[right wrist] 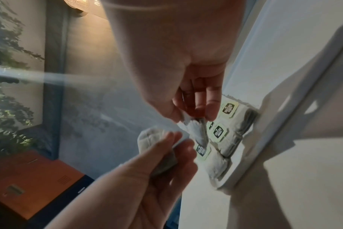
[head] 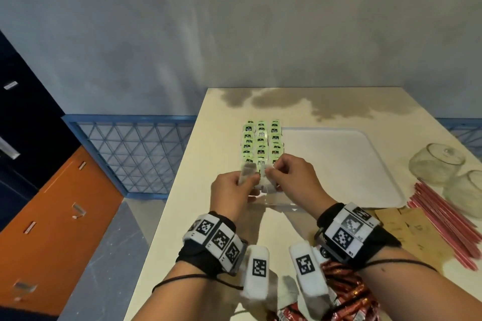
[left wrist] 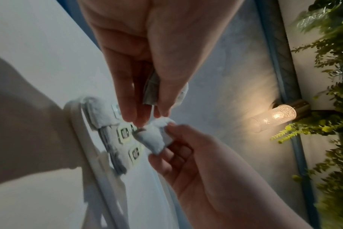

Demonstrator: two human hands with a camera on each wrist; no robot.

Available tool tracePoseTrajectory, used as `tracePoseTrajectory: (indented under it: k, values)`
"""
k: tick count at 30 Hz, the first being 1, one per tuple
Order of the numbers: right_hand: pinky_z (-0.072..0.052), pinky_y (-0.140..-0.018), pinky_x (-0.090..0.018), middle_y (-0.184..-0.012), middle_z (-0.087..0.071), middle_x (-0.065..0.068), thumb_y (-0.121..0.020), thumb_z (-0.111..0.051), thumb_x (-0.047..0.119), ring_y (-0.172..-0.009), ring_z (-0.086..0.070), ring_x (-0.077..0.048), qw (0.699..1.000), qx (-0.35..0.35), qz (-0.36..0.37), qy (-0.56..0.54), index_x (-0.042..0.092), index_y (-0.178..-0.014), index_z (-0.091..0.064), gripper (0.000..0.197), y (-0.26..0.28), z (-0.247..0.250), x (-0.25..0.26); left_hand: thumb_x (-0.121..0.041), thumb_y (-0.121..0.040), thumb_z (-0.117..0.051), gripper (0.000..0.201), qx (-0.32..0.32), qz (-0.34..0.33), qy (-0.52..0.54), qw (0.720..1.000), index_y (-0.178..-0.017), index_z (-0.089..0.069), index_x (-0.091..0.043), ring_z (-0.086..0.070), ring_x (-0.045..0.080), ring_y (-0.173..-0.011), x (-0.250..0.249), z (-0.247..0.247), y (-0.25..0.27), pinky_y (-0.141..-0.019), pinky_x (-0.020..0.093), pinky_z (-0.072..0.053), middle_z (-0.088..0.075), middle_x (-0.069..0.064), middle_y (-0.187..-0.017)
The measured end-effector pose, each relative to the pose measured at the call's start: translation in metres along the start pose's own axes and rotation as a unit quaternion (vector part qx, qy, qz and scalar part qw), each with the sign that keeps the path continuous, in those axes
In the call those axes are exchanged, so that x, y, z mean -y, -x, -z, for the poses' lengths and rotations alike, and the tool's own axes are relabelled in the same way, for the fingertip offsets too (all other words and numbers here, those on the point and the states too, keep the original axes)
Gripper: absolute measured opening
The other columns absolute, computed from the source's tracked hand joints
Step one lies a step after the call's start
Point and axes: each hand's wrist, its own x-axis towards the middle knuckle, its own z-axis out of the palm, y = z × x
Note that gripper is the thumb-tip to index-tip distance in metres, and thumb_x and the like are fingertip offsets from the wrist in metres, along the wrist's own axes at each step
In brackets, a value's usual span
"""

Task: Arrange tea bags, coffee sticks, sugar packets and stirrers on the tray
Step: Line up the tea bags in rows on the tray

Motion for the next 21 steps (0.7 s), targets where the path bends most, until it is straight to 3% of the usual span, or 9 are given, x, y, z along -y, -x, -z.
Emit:
tracePoseTrajectory:
  k: [4, 7, 10, 12, 13, 15, 18, 21]
  values:
    - [-0.058, -0.075, -0.048, -0.076, -0.069, -0.003, -0.091, -0.065, 0.028, -0.074, -0.068, -0.024, 1.0, -0.005, 0.006, -0.001, 0.018, -0.077, -0.064, 0.017, 0.005, -0.004, 0.002, -0.02, -0.089, -0.071, 0.014, 0.014, -0.038, -0.022, 0.999, -0.076, -0.074, -0.016, -0.074, 0.015, -0.071, -0.006, -0.011, 0.007, -0.068, 0.032, -0.062, -0.075, 0.007, -0.074]
    - [-0.057, -0.078, -0.046, -0.079, -0.072, -0.003, -0.097, -0.056, 0.034, -0.076, -0.069, -0.022, 1.0, 0.008, 0.008, -0.012, 0.016, -0.084, -0.073, 0.027, 0.009, -0.003, 0.006, -0.023, -0.087, -0.073, 0.016, 0.005, -0.04, -0.036, 0.999, -0.072, -0.074, -0.02, -0.074, 0.019, -0.07, -0.006, -0.011, 0.003, -0.07, 0.037, -0.062, -0.075, 0.007, -0.072]
    - [-0.056, -0.079, -0.046, -0.077, -0.073, -0.005, -0.099, -0.053, 0.032, -0.075, -0.068, -0.023, 1.0, 0.026, 0.012, -0.004, 0.014, -0.083, -0.075, 0.032, 0.014, 0.0, 0.009, -0.028, -0.083, -0.077, 0.017, -0.003, -0.018, -0.035, 0.999, -0.076, -0.074, -0.013, -0.074, 0.024, -0.069, -0.006, -0.012, 0.001, -0.07, 0.042, -0.062, -0.075, 0.01, -0.073]
    - [-0.057, -0.08, -0.043, -0.081, -0.073, -0.002, -0.097, -0.057, 0.029, -0.076, -0.068, -0.019, 0.999, 0.033, 0.008, -0.005, 0.016, -0.09, -0.077, 0.024, 0.013, 0.002, 0.006, -0.028, -0.082, -0.077, 0.027, -0.005, 0.012, -0.017, 1.0, -0.094, -0.074, -0.004, -0.074, 0.026, -0.069, -0.003, -0.01, -0.004, -0.071, 0.043, -0.062, -0.075, 0.014, -0.082]
    - [-0.057, -0.08, -0.042, -0.085, -0.073, 0.001, -0.095, -0.06, 0.028, -0.077, -0.068, -0.018, 0.999, 0.03, 0.003, -0.012, 0.017, -0.096, -0.076, 0.019, 0.011, 0.004, 0.004, -0.025, -0.083, -0.075, 0.031, 0.001, 0.031, 0.005, 1.0, -0.102, -0.071, 0.0, -0.072, 0.025, -0.066, -0.001, -0.009, -0.006, -0.07, 0.041, -0.061, -0.074, 0.016, -0.084]
    - [-0.056, -0.08, -0.039, -0.09, -0.07, 0.003, -0.091, -0.066, 0.027, -0.078, -0.068, -0.018, 1.0, 0.018, -0.009, -0.012, 0.021, -0.105, -0.072, 0.016, 0.005, 0.008, -0.002, -0.013, -0.088, -0.069, 0.021, 0.023, 0.059, 0.046, 0.997, -0.1, -0.068, 0.004, -0.065, 0.023, -0.057, -0.002, -0.007, -0.004, -0.064, 0.034, -0.058, -0.069, 0.017, -0.074]
    - [-0.054, -0.068, -0.031, -0.089, -0.07, -0.004, -0.089, -0.069, 0.021, -0.069, -0.065, -0.015, 0.998, 0.045, -0.041, -0.024, 0.015, -0.102, -0.069, 0.015, 0.0, 0.008, -0.009, -0.009, -0.089, -0.067, 0.009, 0.066, 0.093, 0.056, 0.992, -0.086, -0.069, -0.001, -0.064, 0.024, -0.056, -0.003, -0.005, -0.005, -0.068, 0.038, -0.059, -0.068, 0.016, -0.069]
    - [-0.053, -0.058, -0.024, -0.08, -0.071, -0.009, -0.089, -0.071, 0.015, -0.06, -0.063, -0.012, 0.995, 0.065, -0.067, -0.022, 0.009, -0.093, -0.07, 0.007, -0.004, 0.007, -0.018, -0.01, -0.087, -0.07, 0.008, 0.086, 0.139, 0.072, 0.984, -0.09, -0.068, -0.003, -0.068, 0.026, -0.063, -0.002, 0.001, -0.009, -0.06, 0.035, -0.059, -0.072, 0.016, -0.077]
